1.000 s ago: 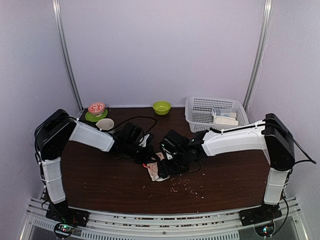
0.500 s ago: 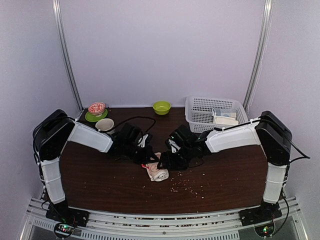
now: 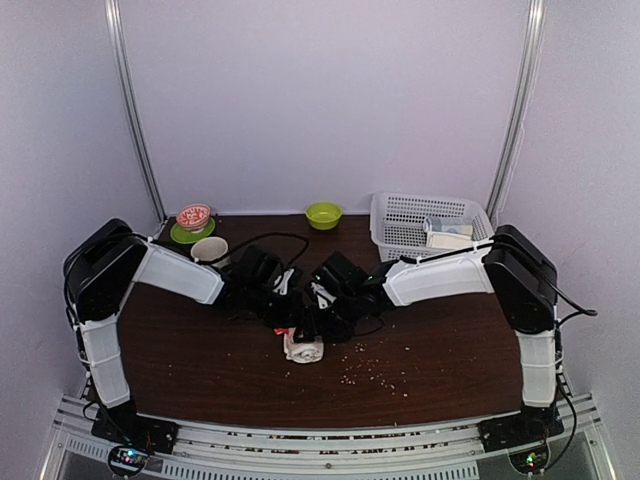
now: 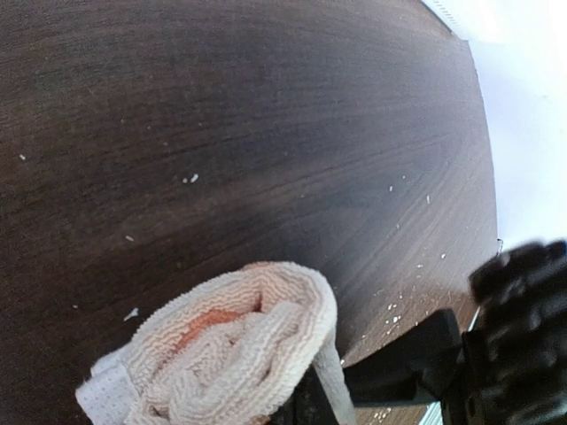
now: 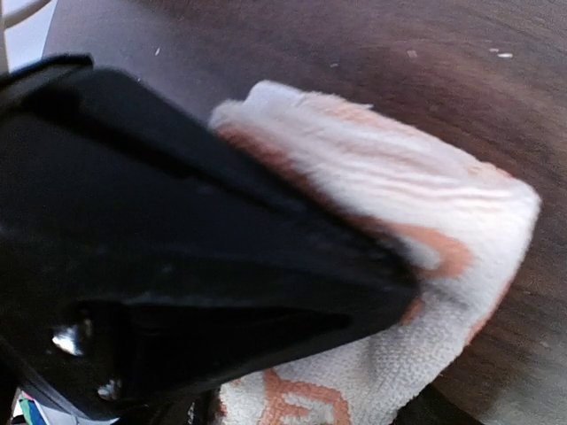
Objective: Roll the towels
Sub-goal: Adjust the towel at the center of the board.
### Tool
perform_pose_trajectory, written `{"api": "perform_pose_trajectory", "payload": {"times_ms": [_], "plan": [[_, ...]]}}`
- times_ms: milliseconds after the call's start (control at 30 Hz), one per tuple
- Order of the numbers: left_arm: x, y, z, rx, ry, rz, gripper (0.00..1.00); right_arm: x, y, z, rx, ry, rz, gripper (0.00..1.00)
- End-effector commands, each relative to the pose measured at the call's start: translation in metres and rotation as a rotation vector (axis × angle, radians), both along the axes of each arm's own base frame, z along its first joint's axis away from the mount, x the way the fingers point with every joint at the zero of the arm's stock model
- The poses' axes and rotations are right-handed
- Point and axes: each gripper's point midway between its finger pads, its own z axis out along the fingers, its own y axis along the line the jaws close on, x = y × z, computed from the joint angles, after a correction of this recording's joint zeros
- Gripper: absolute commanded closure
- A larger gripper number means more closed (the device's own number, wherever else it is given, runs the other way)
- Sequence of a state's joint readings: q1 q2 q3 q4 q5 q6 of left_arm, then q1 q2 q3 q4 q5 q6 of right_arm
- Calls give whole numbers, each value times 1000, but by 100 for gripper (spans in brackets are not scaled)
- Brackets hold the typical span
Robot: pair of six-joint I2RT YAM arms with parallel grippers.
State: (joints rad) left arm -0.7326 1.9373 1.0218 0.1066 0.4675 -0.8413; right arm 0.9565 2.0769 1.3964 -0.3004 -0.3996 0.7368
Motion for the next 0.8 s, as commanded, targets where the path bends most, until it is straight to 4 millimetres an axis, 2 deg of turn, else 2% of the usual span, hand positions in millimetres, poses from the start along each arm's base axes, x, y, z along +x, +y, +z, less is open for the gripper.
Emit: {"api": "perform_pose_trajectory", "payload": {"times_ms": [0, 100, 233, 333, 467, 600, 767], "plan": [[-6, 19, -19, 81, 35, 22, 100, -41, -21, -63, -186, 137, 16, 40], [-6, 18, -17, 78, 32, 21, 100, -47, -22, -70, -199, 153, 0, 57], [-6, 18, -12, 73, 25, 20, 100, -41, -27, -68, -195, 130, -57, 79], [-6, 18, -6, 70, 15, 19, 100, -35, -27, -65, -185, 117, -93, 85], [-6, 19, 6, 64, -1, 16, 99, -33, -23, -61, -170, 115, -105, 74], [-7, 25, 19, 82, -30, 16, 93, -32, -28, -61, -194, 103, -100, 69], [-6, 39, 8, 174, -48, 25, 97, -33, -29, -45, -168, 80, -88, 42]]}}
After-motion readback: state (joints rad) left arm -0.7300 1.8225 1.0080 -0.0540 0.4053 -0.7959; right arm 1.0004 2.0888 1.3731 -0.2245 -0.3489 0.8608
